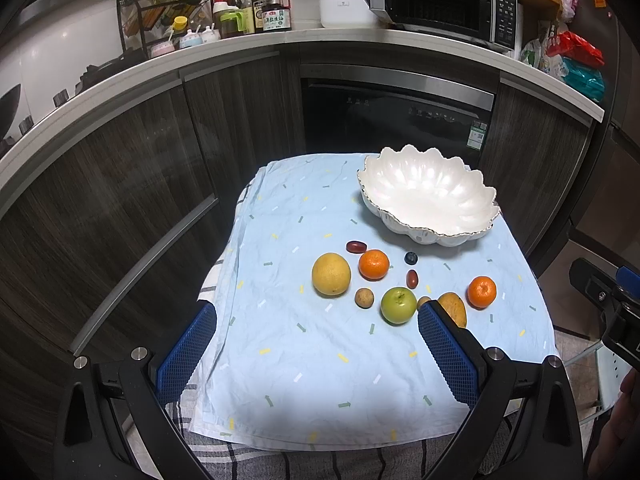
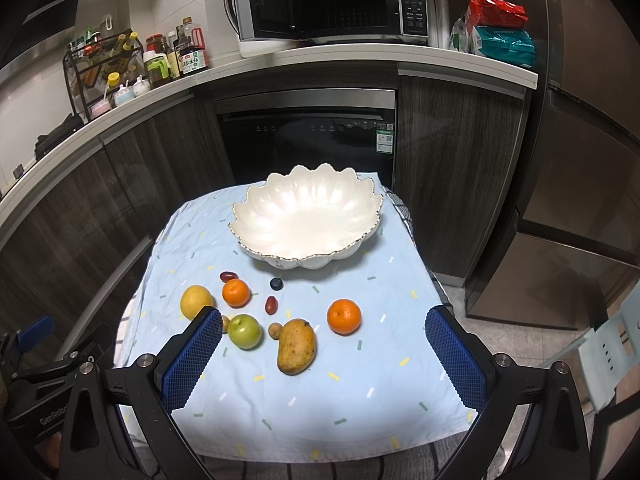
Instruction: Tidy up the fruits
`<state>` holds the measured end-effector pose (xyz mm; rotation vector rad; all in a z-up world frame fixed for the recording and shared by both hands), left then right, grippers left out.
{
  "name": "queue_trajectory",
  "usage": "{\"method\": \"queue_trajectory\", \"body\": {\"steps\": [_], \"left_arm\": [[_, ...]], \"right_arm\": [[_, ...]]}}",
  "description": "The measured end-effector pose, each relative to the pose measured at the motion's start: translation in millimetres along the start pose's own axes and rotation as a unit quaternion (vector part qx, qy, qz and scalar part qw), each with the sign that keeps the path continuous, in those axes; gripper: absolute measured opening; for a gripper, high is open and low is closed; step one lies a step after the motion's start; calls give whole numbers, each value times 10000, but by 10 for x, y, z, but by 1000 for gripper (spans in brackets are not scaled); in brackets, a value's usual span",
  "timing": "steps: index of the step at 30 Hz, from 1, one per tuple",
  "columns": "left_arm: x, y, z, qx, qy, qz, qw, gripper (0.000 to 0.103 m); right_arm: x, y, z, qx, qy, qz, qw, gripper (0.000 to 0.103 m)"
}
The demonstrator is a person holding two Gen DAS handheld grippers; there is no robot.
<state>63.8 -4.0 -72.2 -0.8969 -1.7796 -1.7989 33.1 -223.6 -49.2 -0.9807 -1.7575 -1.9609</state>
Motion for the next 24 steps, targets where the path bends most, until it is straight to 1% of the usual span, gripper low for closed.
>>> {"method": "queue_trajectory", "body": {"steps": [14,24], "left_arm": [[-20,-4,4,-15,7,-2,10000,103],[-267,9,-8,-221,29,37,9997,103]], "right_arm": [[-50,22,-1,38,6,28,10000,103],[-288,-1,54,180,-69,23,9998,103]]}}
Point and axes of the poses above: each gripper's, at about its wrist camera, not at the fingertips, and x roughly against the way its jaws point, z to its left, y to its top, the point moved 9 cm from there along -x, roughly the way its jaws point, and after that the axes turned 7 degrees about -y, right-handed, at the moved point
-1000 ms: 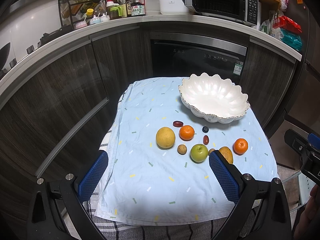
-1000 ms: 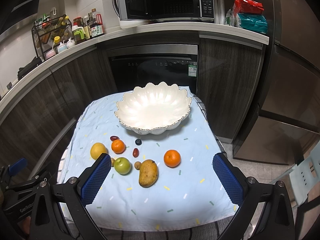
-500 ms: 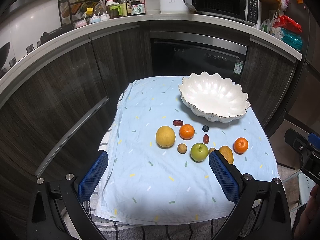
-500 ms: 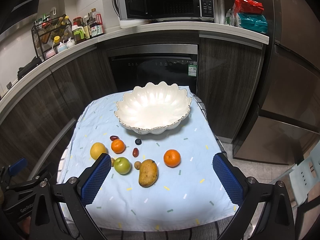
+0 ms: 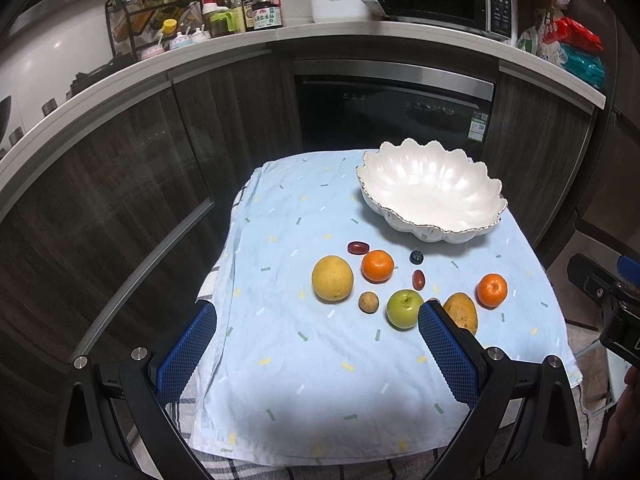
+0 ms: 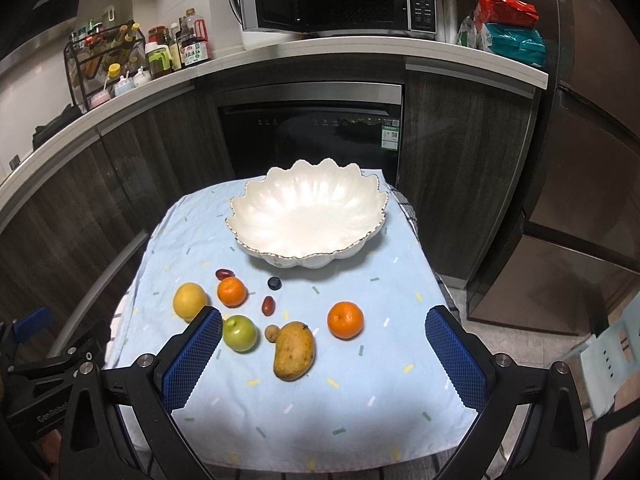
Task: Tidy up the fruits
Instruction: 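Reach the left tool to the green apple while the right tool reaches the mandarin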
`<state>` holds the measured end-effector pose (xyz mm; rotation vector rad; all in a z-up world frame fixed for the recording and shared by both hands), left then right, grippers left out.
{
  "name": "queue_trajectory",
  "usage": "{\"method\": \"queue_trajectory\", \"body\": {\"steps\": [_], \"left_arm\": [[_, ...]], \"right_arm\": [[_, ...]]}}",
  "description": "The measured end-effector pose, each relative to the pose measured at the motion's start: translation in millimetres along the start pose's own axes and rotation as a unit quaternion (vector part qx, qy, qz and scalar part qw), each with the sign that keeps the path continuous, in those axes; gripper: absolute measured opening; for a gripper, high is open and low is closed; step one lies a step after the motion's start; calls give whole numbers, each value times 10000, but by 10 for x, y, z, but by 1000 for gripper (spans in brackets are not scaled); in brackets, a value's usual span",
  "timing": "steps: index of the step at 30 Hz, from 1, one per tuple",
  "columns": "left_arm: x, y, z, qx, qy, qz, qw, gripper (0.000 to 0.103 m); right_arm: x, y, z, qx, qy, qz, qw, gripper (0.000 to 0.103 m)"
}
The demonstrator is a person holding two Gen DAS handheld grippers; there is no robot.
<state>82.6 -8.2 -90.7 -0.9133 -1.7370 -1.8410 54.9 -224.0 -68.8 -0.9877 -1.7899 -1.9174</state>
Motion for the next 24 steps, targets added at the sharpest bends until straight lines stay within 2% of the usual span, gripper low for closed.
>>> {"method": "queue_trajectory", "body": {"steps": [3,17,24], "left_arm": [[-96,-17,-37,-134,22,47,9999,103],[-598,-73,-243,-357,-315,404,9980,98],[-847,-76,-442,-573,-462,468,9962,94]], "right_arm": [[-102,-26,1,47,-26,25,10000,103],[-584,-142,-27,81,-69,336,9994,102],[-827,-209,-101,128,-74,489,9987,95]]}}
Point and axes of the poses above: each gripper's, at about its wrist camera, not at the fingertips, and x roughly against the way its jaws point, z to its left, y to its top, the point moved 9 cm from there along -x, roughly the way its jaws point, and after that the axes turned 7 degrees about -y, right-handed, at the moved point
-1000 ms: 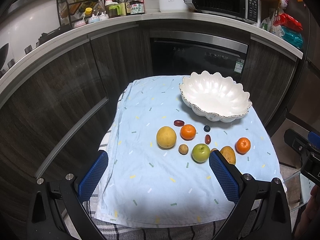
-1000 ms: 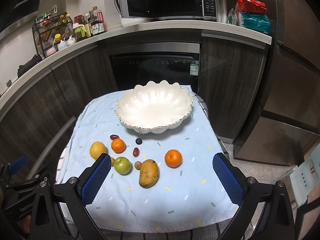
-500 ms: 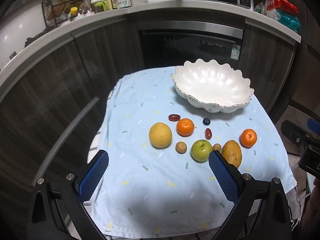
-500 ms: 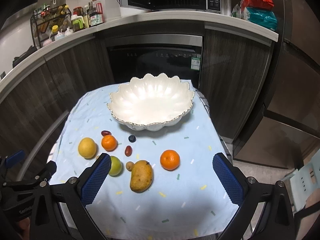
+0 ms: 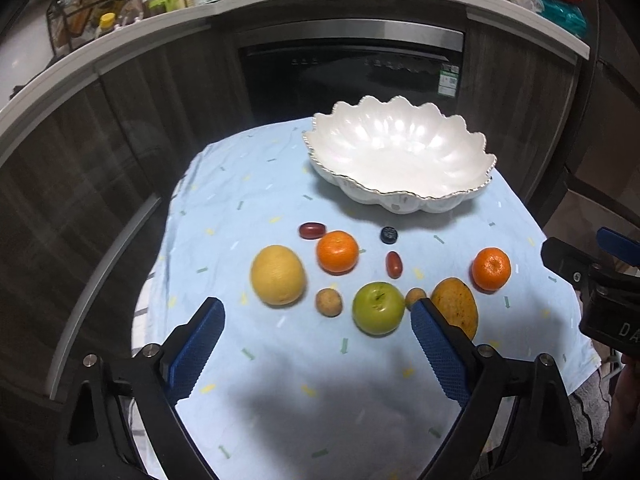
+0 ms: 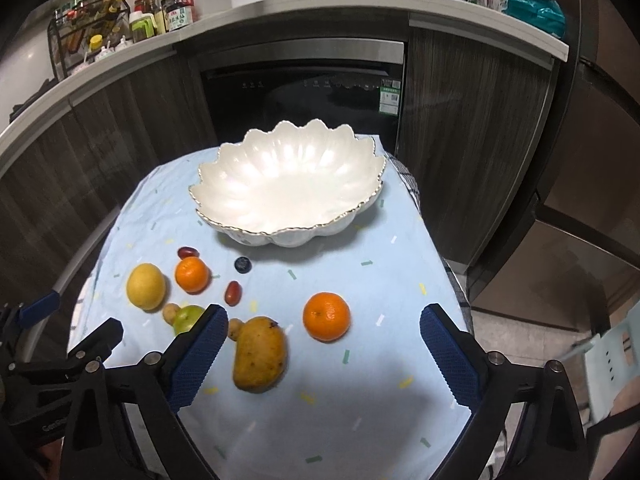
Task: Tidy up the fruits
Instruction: 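Reach the left tool to the green apple while the right tool reaches the mandarin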
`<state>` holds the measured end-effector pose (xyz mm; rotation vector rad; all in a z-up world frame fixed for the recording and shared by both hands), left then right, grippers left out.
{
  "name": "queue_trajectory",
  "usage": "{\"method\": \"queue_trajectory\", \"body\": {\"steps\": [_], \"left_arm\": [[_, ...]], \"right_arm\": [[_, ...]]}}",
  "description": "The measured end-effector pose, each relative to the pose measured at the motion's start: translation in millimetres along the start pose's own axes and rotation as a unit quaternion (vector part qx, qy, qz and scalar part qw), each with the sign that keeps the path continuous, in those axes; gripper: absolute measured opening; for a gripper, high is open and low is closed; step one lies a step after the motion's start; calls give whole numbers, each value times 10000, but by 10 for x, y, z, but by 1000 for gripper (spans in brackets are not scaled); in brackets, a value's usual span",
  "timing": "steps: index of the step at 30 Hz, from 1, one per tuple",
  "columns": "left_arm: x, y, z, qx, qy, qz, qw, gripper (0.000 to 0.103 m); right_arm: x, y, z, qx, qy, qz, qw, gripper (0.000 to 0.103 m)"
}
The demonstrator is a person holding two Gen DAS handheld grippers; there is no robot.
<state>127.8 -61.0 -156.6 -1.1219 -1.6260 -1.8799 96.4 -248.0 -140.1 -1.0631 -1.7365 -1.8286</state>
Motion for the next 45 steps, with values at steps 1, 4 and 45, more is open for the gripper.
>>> {"method": "queue_trajectory", "body": {"steps": [1,4,45], "left_arm": [[-25,6,-16,-20,-8,7,10000,93],[-165,24,-100,-99,-77,49,9999,90],[-999,-251,-441,-461,-649,583,9951,60]], "right_arm": [[-45,-8,-9,13,-3,30,10000,95],[-170,-36,-23,31,8,130,9999,92],[-1037,-251,45,459,216,601,9969,66]]}}
Point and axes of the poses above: each gripper's, at about its wrist camera, not at the fingertips, and x roughly against the way its jaws point, z to its left, y to its top, the point moved 9 cm from there along -x, roughly the way its jaws point, and after that the axes turned 7 degrees about -y, right-handed, at the moved point
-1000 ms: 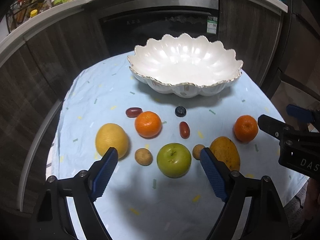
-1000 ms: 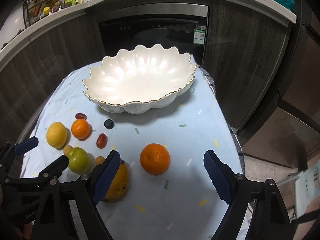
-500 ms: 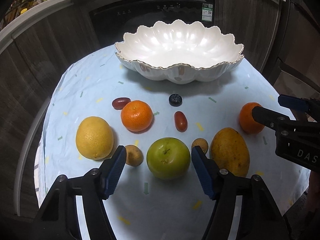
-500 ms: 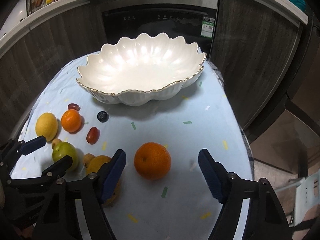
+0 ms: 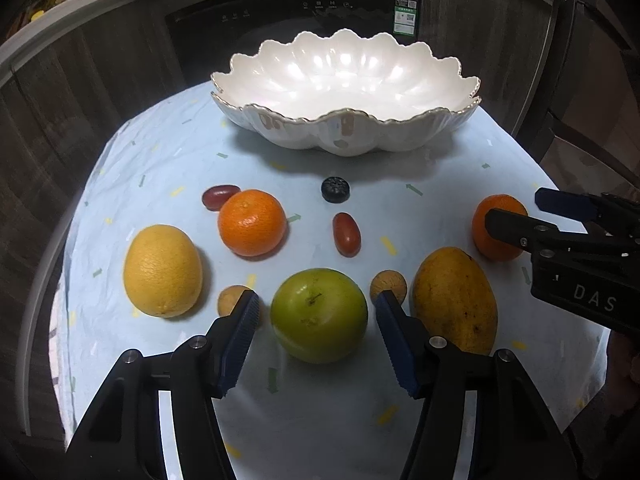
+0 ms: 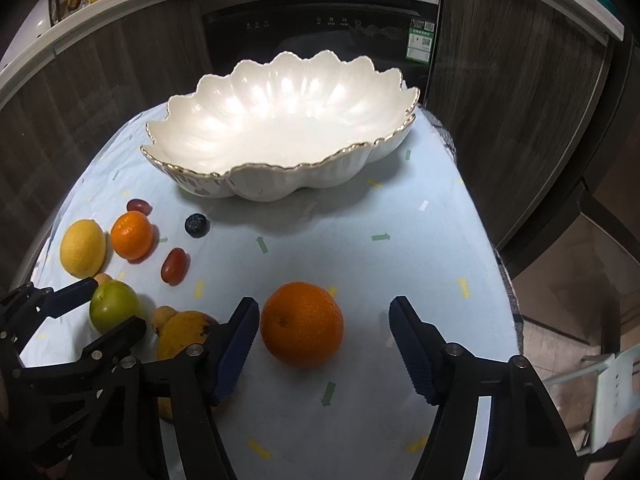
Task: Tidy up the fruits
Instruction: 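Reach the left tool to the green apple while the right tool reaches the mandarin, then close the left tool on the green apple while the right tool grips the mandarin, lift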
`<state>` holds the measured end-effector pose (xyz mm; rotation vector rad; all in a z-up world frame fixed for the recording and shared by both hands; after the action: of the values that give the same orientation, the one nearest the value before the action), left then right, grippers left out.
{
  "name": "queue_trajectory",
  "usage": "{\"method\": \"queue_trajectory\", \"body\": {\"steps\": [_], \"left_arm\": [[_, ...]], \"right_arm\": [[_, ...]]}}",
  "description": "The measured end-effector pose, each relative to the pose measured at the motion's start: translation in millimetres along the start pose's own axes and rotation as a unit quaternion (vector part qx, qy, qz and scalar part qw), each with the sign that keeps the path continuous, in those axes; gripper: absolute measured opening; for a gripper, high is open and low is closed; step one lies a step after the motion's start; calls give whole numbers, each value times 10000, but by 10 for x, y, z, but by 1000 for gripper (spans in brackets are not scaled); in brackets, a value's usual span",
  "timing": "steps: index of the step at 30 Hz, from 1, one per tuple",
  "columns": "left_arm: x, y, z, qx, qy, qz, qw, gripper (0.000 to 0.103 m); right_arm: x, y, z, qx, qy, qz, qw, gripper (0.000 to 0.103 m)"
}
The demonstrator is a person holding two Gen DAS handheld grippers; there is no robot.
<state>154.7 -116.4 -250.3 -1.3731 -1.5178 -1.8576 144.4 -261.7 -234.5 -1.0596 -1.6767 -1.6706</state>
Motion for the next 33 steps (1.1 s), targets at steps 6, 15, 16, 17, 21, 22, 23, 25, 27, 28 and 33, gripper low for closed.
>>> {"method": "queue_trajectory", "body": {"steps": [6,15,16,17,21,22,23,25,27,28,33], "left_arm": [[-41,1,-26,5,-90,-20,10000,58],[-50,2,7,91,-129,-55,9999,48],[-49,2,6,90,-129,-63,9999,48],[-48,2,3,72,-118,-79,9999,48],[-40,-2,-2,46,-91,-116,9999,48],[-35,-3,0,52,-89,-113,9999,48],[-32,-5,1,53,-86,-113,9999,48],[-6,5,0,45,-71,-151,9999,48],[31,16,-8,9,-42,-204,9998,48],[53,27,-10,-8,-23,-235,9997,48],[163,69,-11,-39,-3,-341,9994,48]], "right_arm": [[-54,-5,52,-34,147,31,9999,63],[-125,-70,195,-44,518,203,9984,50],[-125,-76,214,-40,560,206,9982,49],[-127,-83,234,-12,582,213,9981,45],[-132,-103,253,31,587,189,9981,43],[-129,-104,250,35,591,184,9981,43],[-122,-103,249,54,576,180,9982,43],[-99,-98,238,63,552,163,9983,42],[-59,-91,234,71,535,124,9985,42],[-43,-82,225,72,524,102,9985,42],[52,-64,209,63,480,22,9988,42]]}}
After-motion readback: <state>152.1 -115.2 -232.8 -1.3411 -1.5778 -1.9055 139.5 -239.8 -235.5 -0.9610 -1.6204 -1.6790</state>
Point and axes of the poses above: each gripper's, at about its wrist camera, not at the fingertips, and x roughly against the way its jaws point, z to its left, y to its top, the point moved 9 cm from there along -x, roughly the way its jaws point, and after that the axes turned 7 degrees about -y, right-handed, at the moved point
